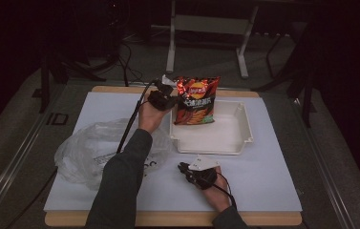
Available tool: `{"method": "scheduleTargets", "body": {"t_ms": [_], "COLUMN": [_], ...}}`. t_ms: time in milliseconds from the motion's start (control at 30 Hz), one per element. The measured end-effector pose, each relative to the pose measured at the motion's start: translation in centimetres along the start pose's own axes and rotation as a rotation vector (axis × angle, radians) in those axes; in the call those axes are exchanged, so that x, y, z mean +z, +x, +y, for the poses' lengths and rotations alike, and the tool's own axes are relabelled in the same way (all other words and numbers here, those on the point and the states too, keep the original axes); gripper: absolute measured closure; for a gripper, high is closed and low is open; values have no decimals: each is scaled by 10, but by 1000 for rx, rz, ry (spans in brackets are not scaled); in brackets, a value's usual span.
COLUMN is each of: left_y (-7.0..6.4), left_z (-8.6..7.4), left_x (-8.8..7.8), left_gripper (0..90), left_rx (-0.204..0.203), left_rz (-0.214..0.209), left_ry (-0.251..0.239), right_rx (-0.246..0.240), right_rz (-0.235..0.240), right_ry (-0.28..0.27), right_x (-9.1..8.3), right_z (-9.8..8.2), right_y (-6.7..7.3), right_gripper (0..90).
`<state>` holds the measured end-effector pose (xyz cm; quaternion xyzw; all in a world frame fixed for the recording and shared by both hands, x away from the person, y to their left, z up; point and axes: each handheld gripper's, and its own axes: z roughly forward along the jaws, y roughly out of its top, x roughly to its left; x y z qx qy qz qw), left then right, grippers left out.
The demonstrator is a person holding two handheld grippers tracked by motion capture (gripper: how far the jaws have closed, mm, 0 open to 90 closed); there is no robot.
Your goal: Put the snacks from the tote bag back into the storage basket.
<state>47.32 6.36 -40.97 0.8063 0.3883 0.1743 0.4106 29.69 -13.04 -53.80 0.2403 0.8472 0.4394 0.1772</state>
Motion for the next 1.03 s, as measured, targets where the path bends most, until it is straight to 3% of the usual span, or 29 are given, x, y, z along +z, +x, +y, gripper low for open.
{"method": "scheduleTargets", "body": {"t_ms": [333, 433, 567, 933, 1033], "left_y": [8, 13, 22, 30, 29], "left_z": [-8, -12, -16, -28, -33], "left_x": [-24, -34, -45, -68, -80], "left_gripper": [882, 879, 879, 879, 879], "left_rx": [-44, -80, -116, -145, -152], "left_rz": [-17, -32, -20, -3, -6], "left_ry": [-56, -91, -106, -141, -173], "right_rx": [-3, -5, -6, -5, -4], "right_rz": [-2, -3, -3, -4, -4], "right_ry": [4, 3, 3, 3, 3], "right_x": [0, 0, 0, 0, 0], "right_z": [0, 0, 0, 0, 0], "right_y": [0, 0, 0, 0, 0], "right_gripper": [819, 819, 818, 819, 819]}}
